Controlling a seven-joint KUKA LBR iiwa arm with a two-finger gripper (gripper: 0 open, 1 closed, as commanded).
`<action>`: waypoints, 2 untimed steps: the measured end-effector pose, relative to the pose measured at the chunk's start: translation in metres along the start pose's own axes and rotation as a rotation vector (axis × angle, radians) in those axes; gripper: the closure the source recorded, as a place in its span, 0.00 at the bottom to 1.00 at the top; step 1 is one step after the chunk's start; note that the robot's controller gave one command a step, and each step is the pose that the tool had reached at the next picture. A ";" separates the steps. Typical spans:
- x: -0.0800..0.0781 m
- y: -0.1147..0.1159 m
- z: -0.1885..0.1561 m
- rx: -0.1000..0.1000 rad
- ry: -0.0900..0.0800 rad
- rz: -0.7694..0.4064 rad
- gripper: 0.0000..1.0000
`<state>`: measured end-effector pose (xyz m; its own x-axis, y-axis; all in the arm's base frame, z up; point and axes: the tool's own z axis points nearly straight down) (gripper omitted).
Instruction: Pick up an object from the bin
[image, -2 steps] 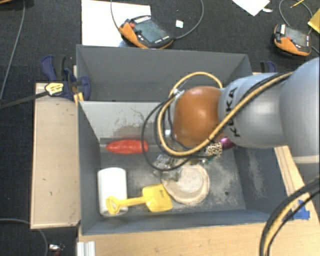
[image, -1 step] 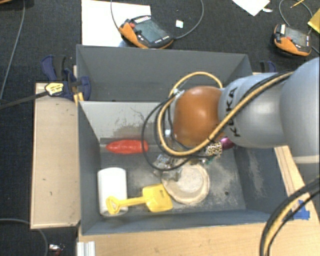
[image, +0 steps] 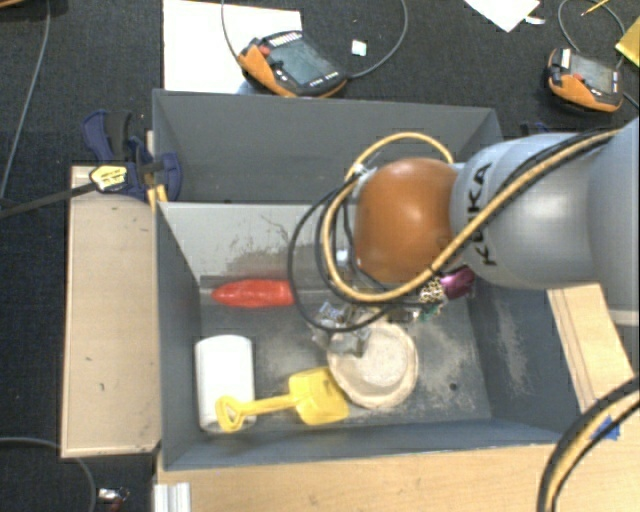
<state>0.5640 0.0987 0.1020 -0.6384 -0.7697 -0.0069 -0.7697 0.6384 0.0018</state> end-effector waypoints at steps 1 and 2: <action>-0.002 -0.002 -0.030 0.006 -0.007 0.001 1.00; -0.003 -0.002 -0.047 0.008 -0.009 0.002 1.00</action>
Offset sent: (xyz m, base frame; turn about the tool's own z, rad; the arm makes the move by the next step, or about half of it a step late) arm 0.0020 0.0001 0.0349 0.0004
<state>0.5671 0.0990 0.1491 -0.6400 -0.7682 -0.0156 -0.7682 0.6401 -0.0062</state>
